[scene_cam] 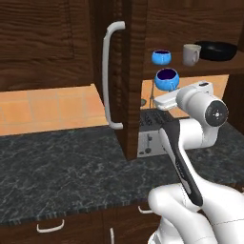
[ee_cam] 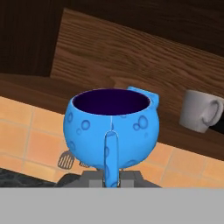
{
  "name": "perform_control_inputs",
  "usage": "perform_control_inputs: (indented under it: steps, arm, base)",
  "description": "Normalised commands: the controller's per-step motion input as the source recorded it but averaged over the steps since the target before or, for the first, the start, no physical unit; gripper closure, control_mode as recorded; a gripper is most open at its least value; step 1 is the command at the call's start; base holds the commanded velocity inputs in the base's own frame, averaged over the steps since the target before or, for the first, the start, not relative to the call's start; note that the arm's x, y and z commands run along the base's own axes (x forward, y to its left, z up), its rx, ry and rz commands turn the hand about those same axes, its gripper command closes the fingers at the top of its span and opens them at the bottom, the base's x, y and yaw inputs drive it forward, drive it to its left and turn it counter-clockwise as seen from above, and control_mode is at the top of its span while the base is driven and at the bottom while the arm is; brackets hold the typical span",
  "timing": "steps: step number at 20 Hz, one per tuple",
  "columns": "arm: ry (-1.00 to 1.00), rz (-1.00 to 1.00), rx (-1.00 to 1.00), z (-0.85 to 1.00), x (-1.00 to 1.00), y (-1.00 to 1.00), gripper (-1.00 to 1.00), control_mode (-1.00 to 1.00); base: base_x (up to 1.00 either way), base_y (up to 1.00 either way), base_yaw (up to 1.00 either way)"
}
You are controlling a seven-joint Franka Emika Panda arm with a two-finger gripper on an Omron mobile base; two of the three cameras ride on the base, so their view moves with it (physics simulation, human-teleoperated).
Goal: Gather all objects into one cabinet and sort the glasses and bowls to opposite sides.
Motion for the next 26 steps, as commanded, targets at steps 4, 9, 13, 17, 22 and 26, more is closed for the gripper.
perform_control_inputs:
  steps: [4, 9, 13, 17, 22, 26]
  arm:
    - [0.00, 0.00, 0.00, 0.00, 0.00, 0.00, 1.00, 1.00]
    - [0.00, 0.00, 0.00, 0.00, 0.00, 0.00, 1.00, 1.00]
    - [0.00, 0.00, 0.00, 0.00, 0.00, 0.00, 1.00, 1.00]
    - [0.05, 0.05, 0.05, 0.31, -0.01, -0.03, 1.00, -1.00]
    - [0.19, 0.08, 0.15, 0.96, -0.08, -0.07, 1.00, -1.00]
    - [0.23, 0.03, 0.11, 0.69, 0.00, -0.01, 1.00, -1.00]
  base:
    - [0.67, -0.27, 0.13]
    - [0.52, -0.30, 0.12]
    - [0.10, -0.16, 0.11]
    - [0.00, -0.06, 0.05]
    - [0.00, 0.00, 0.00]
    - [0.00, 0.00, 0.00]
